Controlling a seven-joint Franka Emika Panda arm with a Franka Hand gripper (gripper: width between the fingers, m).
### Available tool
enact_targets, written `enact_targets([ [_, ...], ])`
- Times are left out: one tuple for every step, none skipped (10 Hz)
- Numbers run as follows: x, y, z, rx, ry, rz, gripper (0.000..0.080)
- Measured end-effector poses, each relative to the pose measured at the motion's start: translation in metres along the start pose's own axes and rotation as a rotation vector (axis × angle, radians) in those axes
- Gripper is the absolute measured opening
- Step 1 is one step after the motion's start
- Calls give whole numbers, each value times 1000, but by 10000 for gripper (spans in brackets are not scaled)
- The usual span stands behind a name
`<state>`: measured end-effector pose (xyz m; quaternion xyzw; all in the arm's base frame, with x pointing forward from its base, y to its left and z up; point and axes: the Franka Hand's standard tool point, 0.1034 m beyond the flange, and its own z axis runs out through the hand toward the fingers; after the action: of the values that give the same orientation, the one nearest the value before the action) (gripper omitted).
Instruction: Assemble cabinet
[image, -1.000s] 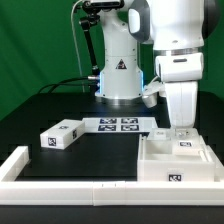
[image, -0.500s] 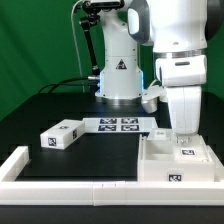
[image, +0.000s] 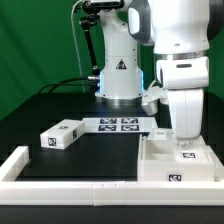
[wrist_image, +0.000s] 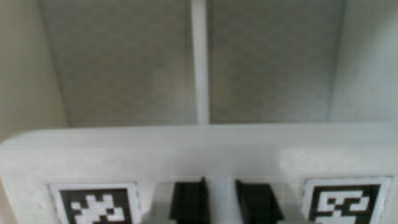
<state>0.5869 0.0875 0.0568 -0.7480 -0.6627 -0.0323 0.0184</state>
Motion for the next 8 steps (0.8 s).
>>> enact_targets([
  [-2,3,0,-2,2,0,70],
  [-2,3,0,7,-1,-2,70],
  [-1,3,1,10,-2,2,70],
  [0,2,1,9,-2,4,70],
  [1,2,1,8,-1,3,148],
  [1,3,1,8,-1,3,148],
  [1,3,1,8,-1,2,331],
  [2,3,0,6,-1,1,516],
])
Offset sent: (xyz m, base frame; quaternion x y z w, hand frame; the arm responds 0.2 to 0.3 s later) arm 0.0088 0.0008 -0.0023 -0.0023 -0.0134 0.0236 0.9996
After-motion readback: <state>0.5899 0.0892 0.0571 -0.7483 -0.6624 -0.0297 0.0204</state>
